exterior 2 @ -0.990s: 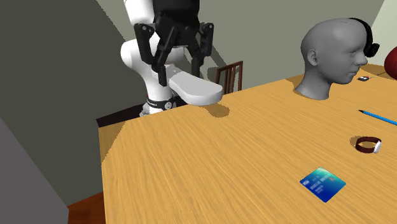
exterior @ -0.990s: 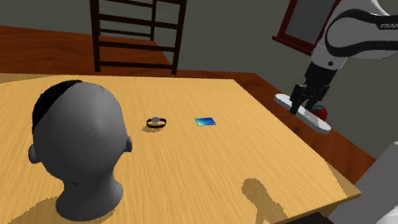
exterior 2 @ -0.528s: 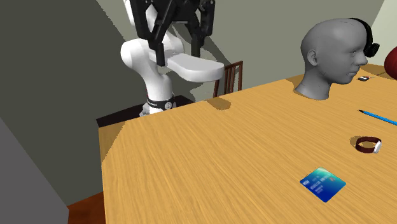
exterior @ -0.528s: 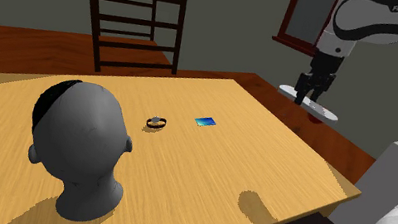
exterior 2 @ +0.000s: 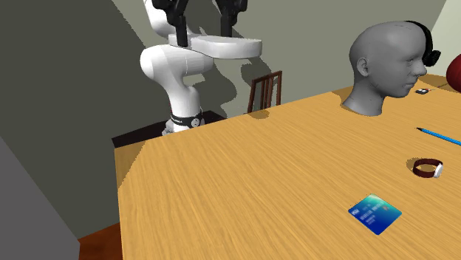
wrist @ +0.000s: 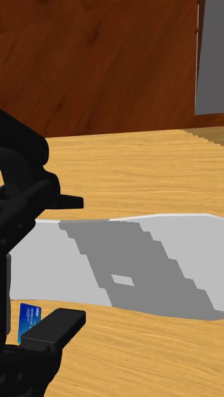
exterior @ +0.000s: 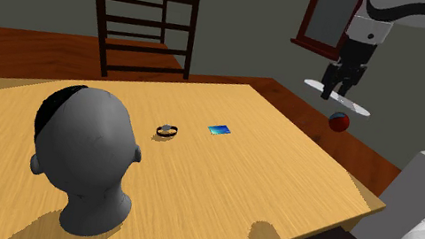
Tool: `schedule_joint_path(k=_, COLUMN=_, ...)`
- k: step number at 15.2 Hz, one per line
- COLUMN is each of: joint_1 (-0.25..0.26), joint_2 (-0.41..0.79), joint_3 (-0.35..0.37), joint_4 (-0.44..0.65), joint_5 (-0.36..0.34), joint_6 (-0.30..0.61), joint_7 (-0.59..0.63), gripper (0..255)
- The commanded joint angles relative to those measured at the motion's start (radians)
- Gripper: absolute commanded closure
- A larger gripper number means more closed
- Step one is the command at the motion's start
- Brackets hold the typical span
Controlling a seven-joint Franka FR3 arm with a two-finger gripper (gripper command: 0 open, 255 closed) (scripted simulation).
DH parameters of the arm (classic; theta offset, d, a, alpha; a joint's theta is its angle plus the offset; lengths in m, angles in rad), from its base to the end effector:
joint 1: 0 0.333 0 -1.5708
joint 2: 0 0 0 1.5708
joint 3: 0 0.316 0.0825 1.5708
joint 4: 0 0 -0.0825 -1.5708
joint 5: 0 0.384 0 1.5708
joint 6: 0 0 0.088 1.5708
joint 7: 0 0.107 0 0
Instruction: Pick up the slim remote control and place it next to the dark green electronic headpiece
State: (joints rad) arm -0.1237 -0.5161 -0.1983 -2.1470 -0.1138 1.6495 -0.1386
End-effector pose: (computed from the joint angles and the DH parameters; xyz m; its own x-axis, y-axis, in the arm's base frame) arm 0.3682 -0.1515 0.5974 0.9887 -0.1496 0.0081 -0.1497 -0.9886 0.0174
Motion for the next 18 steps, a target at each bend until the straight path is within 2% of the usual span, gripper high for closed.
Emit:
schedule_joint_path(k=1, joint_1=0.001, joint_2=0.007, joint_3=0.001, joint_4=0.033, joint_5=0.002, joint_6=-0.026, joint_7=-0.001, gripper=255)
schedule_joint_path(k=18, joint_1=0.01, joint_2=0.084, joint_3=0.008, joint_4=0.333, joint_5=0.017, joint_6=-0.249, joint_7=-0.016, gripper=255)
